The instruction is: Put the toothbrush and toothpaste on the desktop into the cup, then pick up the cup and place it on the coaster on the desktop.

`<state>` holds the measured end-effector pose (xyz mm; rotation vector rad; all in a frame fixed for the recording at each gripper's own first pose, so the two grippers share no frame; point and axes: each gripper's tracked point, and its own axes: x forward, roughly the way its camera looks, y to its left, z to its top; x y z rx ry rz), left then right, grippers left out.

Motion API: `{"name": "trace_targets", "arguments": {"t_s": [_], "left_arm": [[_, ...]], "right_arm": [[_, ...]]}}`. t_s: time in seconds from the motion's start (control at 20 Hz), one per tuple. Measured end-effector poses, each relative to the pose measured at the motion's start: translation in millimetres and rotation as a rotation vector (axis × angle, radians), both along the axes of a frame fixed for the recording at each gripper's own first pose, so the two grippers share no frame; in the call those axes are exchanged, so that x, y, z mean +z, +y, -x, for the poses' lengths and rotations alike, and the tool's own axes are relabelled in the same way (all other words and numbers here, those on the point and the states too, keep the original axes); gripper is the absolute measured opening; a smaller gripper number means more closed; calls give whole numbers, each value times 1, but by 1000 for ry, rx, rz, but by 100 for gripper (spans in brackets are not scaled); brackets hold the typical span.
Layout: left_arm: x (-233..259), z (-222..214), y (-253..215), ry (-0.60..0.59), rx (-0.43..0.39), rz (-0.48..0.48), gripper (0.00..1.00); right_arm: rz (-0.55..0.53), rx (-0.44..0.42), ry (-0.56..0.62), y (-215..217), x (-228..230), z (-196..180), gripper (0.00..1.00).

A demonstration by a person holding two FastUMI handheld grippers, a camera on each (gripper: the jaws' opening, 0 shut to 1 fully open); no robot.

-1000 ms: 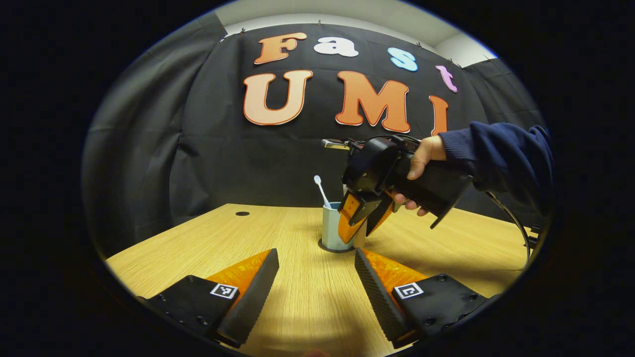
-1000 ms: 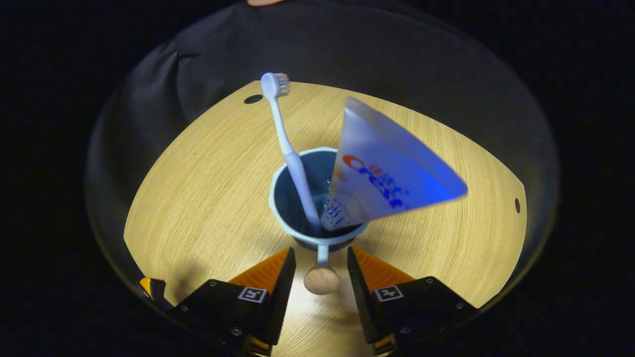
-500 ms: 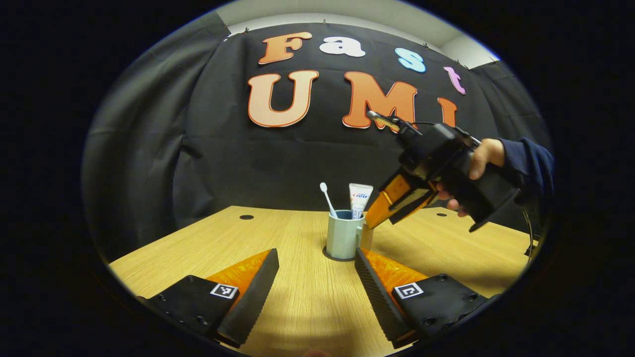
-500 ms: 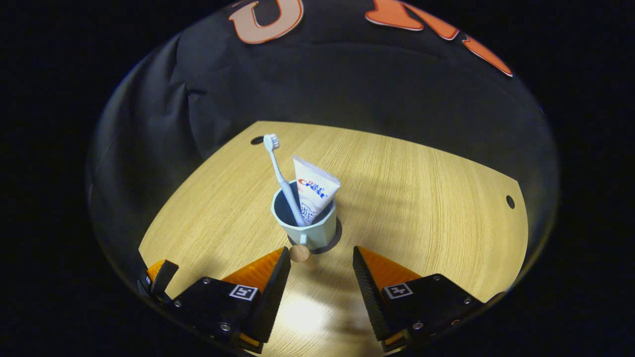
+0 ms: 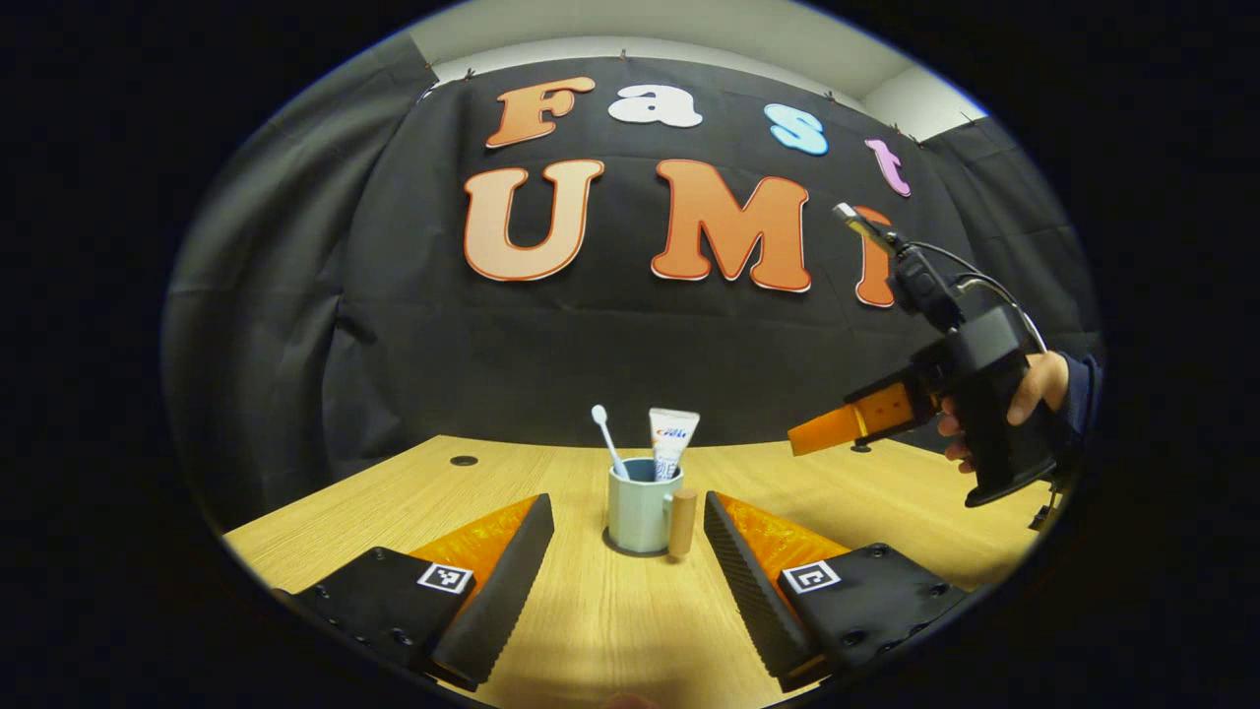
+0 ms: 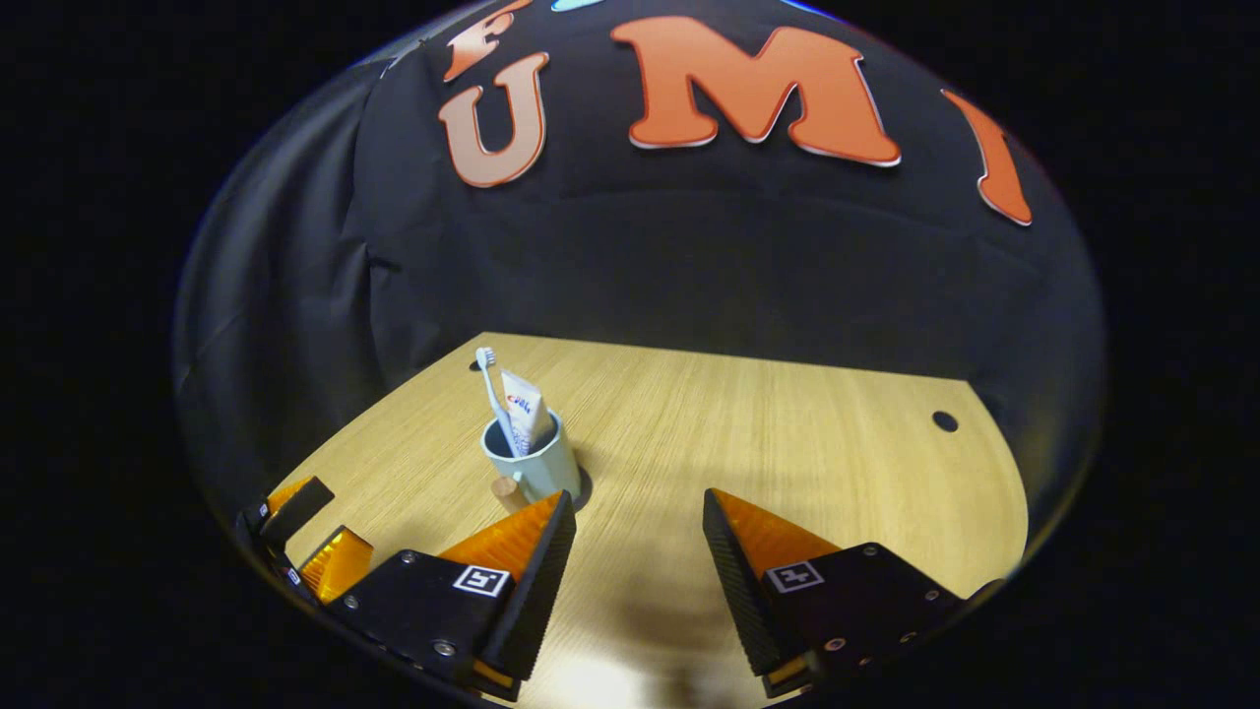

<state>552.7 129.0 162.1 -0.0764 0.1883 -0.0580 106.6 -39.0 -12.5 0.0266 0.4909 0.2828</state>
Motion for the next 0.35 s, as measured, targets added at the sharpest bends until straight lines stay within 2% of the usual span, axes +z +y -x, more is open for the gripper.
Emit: {"name": "trace_targets", "arguments": {"t_s": [0.15,0.35], "left_arm": [[17,-9,-18,-21,-17,2,98],[31,-12,-46,-54,-50,10,98]], "right_arm": [[12,-34,-116,-28,15,14,80],[32,-27,-203,-45,3,37,85]]}}
